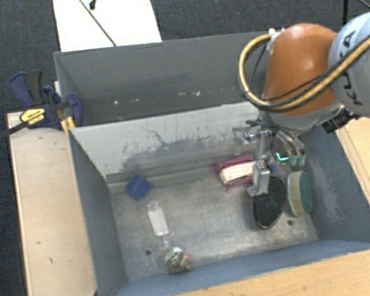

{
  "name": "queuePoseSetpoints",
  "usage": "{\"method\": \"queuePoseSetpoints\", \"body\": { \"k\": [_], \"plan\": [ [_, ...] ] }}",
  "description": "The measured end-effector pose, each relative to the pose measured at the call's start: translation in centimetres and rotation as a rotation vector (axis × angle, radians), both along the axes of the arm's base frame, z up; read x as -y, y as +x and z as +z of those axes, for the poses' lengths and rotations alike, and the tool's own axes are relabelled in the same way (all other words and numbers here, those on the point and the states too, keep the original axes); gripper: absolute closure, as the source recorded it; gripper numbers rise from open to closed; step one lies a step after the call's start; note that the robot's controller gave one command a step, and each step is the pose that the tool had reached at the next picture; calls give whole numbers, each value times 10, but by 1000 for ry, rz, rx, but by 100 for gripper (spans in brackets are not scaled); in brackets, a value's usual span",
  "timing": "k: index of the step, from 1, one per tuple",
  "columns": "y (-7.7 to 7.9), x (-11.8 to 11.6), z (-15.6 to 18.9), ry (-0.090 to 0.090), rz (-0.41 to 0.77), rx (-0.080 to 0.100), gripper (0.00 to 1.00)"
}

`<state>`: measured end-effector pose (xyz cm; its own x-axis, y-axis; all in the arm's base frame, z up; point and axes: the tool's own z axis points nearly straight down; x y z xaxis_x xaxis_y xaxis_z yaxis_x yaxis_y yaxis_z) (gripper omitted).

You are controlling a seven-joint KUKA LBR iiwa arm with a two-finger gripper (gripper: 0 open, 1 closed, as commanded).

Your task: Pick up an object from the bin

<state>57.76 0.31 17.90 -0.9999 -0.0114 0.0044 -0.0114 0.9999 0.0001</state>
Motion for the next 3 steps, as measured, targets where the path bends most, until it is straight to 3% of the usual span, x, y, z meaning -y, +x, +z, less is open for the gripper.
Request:
{"method": "queuePoseSetpoints", "body": {
  "k": [1, 2, 3],
  "plan": [
    [-83, 89, -110, 2, 540, 2, 0],
    [-83, 97, -78, 1, 454, 9, 0],
    [-74, 102, -73, 0, 484, 10, 0]
  ]
}}
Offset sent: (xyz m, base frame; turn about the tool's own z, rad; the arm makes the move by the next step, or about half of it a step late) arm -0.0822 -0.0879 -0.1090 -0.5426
